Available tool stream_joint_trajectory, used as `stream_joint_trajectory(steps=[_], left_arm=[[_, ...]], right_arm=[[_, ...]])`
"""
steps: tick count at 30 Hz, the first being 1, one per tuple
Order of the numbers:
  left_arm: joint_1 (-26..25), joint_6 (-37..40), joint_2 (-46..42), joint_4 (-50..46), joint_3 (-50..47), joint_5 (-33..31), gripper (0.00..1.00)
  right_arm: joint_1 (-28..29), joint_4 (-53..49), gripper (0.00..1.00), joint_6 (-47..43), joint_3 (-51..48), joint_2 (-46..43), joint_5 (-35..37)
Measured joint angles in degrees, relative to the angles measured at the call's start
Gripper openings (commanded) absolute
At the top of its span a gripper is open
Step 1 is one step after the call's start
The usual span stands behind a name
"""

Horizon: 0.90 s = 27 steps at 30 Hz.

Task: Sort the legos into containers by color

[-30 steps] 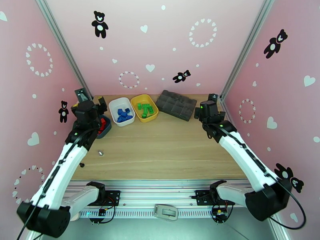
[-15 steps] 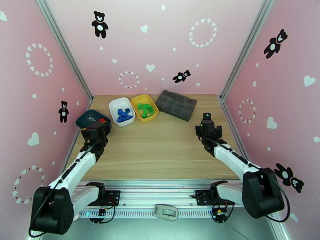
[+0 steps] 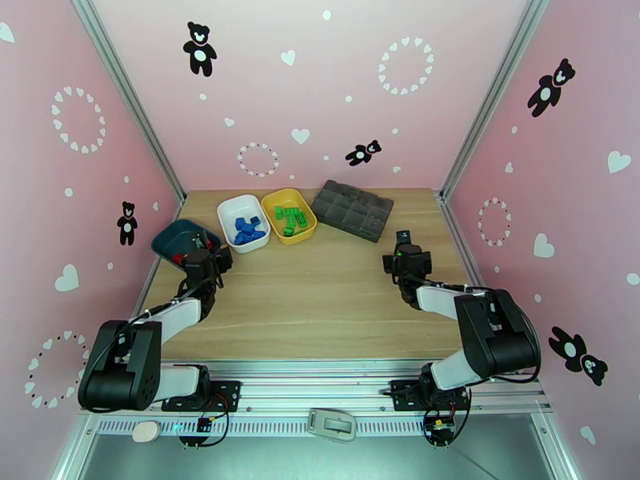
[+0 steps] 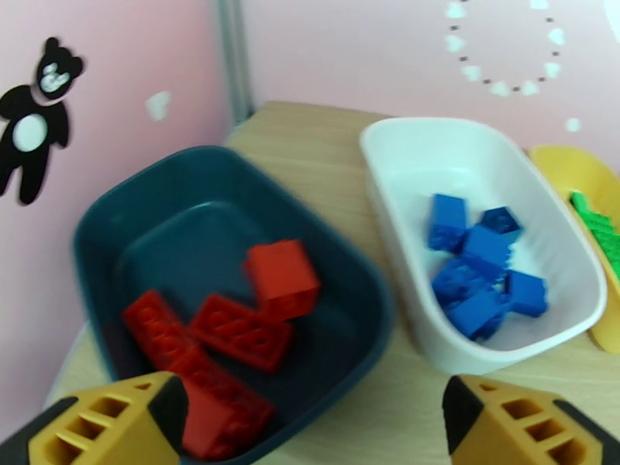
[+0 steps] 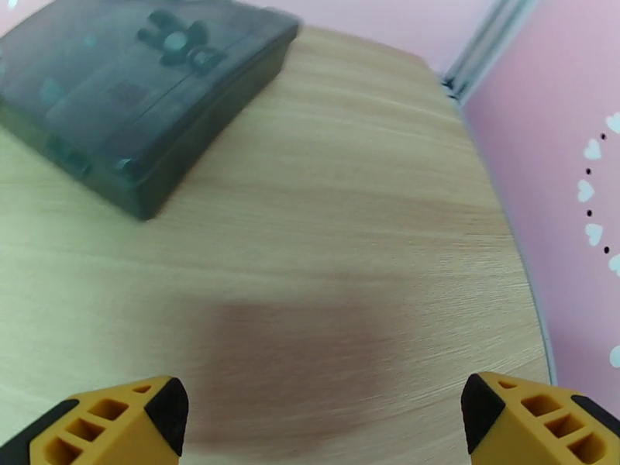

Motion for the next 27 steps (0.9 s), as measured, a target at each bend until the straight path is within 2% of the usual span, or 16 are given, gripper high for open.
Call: stream_joint_trajectory(steps=[7, 13, 27], left_arm=[[0.04, 0.22, 7.69, 9.99, -2.19, 1.77, 0.97], [0.15, 0.44, 8.83, 14.86, -3.72, 2.40, 0.98], [0.15, 0.44, 8.83, 16.98, -3.72, 2.64, 0.98]], right_arm=[[-2.25, 8.04, 0.99, 0.24, -4.90, -0.13, -7.85], [-4.13, 11.32, 0.99, 0.37, -6.73, 0.35, -13.27], [-4.50, 12.00, 0.99, 0.37, -6.73, 0.39, -15.89]])
